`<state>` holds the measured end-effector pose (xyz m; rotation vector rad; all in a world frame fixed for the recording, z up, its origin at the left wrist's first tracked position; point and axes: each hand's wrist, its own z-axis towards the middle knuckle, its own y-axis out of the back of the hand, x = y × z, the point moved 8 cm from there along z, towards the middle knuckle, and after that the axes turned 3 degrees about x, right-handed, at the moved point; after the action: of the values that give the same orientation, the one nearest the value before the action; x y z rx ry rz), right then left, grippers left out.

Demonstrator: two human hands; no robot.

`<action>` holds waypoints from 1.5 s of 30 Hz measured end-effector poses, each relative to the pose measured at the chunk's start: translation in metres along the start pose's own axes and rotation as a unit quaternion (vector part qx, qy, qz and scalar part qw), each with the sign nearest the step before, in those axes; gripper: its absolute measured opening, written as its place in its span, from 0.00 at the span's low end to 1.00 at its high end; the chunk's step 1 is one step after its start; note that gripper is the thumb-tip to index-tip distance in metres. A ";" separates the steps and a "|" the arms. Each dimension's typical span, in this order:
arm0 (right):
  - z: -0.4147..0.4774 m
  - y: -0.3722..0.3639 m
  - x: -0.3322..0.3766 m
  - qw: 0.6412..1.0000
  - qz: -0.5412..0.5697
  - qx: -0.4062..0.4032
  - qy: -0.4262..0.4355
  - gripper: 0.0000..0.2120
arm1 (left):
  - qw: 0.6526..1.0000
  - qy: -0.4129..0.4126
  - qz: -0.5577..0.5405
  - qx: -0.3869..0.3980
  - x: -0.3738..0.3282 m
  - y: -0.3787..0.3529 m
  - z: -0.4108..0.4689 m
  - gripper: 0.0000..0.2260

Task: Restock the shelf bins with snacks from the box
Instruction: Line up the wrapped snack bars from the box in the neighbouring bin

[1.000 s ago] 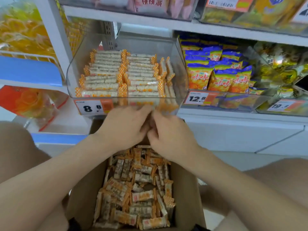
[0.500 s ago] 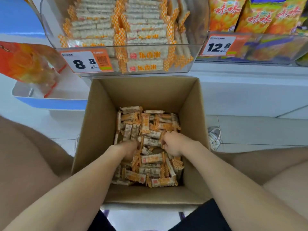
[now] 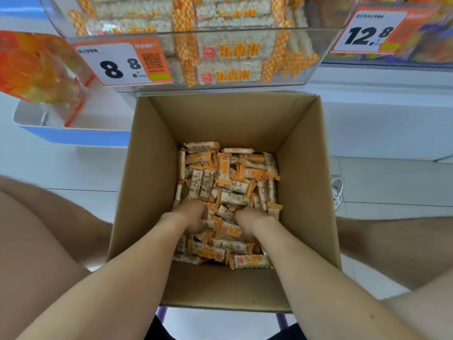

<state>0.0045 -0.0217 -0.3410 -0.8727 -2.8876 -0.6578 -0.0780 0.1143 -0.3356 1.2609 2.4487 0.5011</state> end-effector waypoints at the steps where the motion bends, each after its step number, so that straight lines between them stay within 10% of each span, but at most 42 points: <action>1: -0.002 0.001 -0.001 1.000 0.014 0.005 -0.004 0.19 | 1.000 -0.007 -0.021 -0.009 -0.001 0.003 -0.002 0.17; 8: -0.027 0.043 -0.052 0.931 0.291 -0.191 -0.109 0.26 | 0.985 -0.044 -0.132 -0.102 -0.005 0.038 -0.011 0.16; 15: -0.087 0.096 -0.056 0.783 0.542 -0.304 0.007 0.19 | 0.955 -0.130 -0.220 -0.153 -0.033 0.093 -0.061 0.16; 22: -0.151 0.136 -0.034 0.833 0.395 -0.365 0.129 0.20 | 0.865 -0.219 -0.304 -0.334 -0.036 0.151 -0.143 0.50; 30: -0.213 0.142 -0.010 0.854 0.242 -0.436 0.150 0.19 | 0.818 -0.320 -0.343 -0.333 -0.057 0.176 -0.217 0.34; 45: -0.355 0.190 -0.025 0.670 0.397 -0.587 0.224 0.16 | 0.680 -0.323 -0.475 -0.455 -0.087 0.255 -0.298 0.25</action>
<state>0.1036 -0.0390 0.0501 -1.5206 -1.1027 -2.1405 0.0153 0.1360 0.0541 -0.2881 1.4860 0.6474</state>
